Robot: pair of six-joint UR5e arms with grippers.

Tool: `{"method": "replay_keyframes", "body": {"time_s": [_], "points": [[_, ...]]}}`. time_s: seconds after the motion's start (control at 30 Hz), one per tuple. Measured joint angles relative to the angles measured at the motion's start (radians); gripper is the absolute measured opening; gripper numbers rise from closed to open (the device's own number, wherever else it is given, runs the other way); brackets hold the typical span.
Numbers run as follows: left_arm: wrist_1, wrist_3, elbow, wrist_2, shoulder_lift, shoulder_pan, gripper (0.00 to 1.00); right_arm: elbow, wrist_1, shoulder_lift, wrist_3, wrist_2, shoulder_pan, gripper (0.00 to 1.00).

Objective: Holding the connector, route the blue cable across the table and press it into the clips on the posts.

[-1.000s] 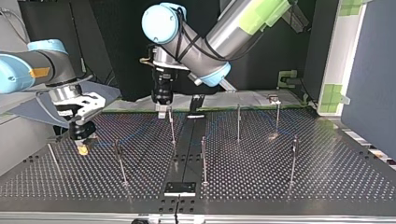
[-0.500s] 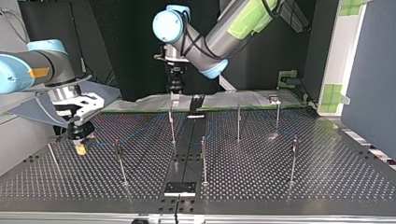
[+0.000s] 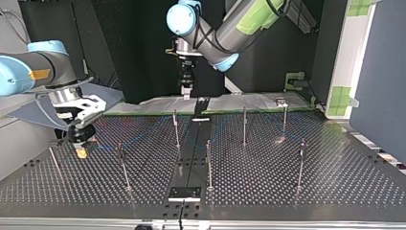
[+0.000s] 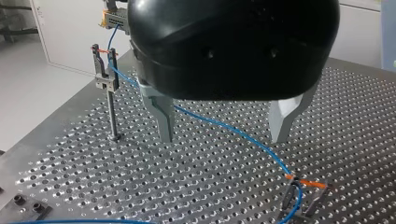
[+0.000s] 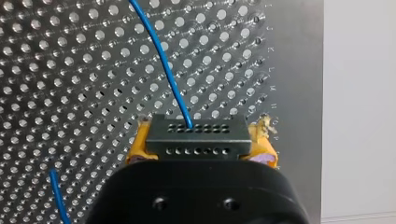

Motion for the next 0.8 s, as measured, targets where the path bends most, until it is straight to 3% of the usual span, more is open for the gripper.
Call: {"method": "replay_keyframes", "body": {"time_s": [0.8], "points": [[0.206, -0.018, -0.206, -0.002, -0.001, 0.005, 1.0, 0.001, 0.0, 0.0, 0.003, 0.0, -0.001, 0.0]]}}
